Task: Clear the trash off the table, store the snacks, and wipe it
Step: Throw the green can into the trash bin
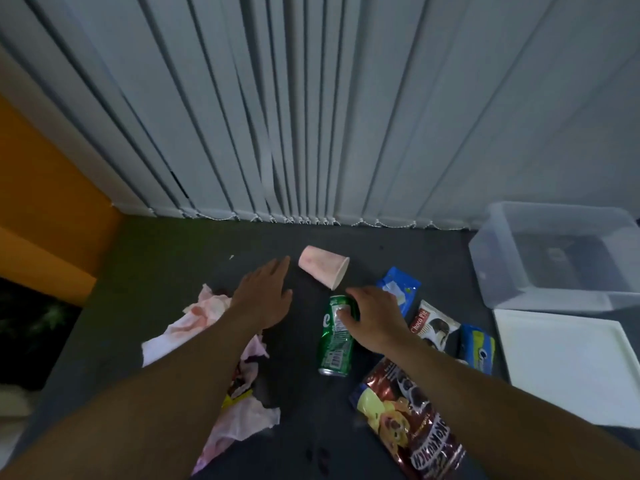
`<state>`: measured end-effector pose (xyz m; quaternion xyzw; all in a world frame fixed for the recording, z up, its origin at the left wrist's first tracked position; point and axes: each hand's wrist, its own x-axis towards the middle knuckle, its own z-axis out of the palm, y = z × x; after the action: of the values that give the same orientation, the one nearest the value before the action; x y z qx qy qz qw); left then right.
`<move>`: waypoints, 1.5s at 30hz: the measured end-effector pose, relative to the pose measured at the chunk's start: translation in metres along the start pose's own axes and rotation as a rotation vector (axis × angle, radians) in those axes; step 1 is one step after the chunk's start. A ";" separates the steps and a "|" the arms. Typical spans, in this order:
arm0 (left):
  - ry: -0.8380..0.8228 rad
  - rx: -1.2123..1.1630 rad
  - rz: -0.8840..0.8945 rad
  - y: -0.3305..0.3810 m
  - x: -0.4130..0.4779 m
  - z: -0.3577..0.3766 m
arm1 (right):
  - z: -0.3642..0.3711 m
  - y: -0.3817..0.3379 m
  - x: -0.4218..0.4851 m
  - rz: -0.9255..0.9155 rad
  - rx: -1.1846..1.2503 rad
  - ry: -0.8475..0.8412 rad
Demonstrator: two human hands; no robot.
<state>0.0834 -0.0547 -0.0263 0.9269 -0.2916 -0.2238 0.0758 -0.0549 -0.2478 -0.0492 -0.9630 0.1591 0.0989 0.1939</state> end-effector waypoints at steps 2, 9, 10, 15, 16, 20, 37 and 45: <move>-0.009 0.018 0.042 0.006 0.013 0.002 | 0.003 0.003 0.002 -0.002 0.000 -0.003; -0.027 0.067 0.194 0.032 0.052 0.008 | 0.006 0.007 0.005 -0.004 0.080 0.014; -0.022 0.084 0.201 0.035 0.055 0.010 | 0.006 0.008 0.004 -0.007 0.087 0.017; 0.111 0.245 0.176 0.035 0.059 0.019 | 0.008 0.008 0.004 -0.018 0.093 0.042; 0.134 0.253 0.176 0.033 0.058 0.019 | 0.008 0.007 0.004 -0.016 0.096 0.041; 0.118 0.183 0.150 0.029 0.051 0.018 | 0.007 0.004 0.004 -0.001 0.113 0.036; 0.262 -0.238 -0.254 -0.021 -0.045 -0.016 | -0.021 -0.050 0.015 -0.062 0.460 0.111; 0.401 -0.303 -0.455 -0.063 -0.116 -0.033 | -0.033 -0.116 0.019 -0.147 0.586 0.064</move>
<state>0.0456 0.0640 0.0291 0.9720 -0.0200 -0.0889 0.2164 0.0070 -0.1648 0.0158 -0.8775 0.1169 0.0042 0.4651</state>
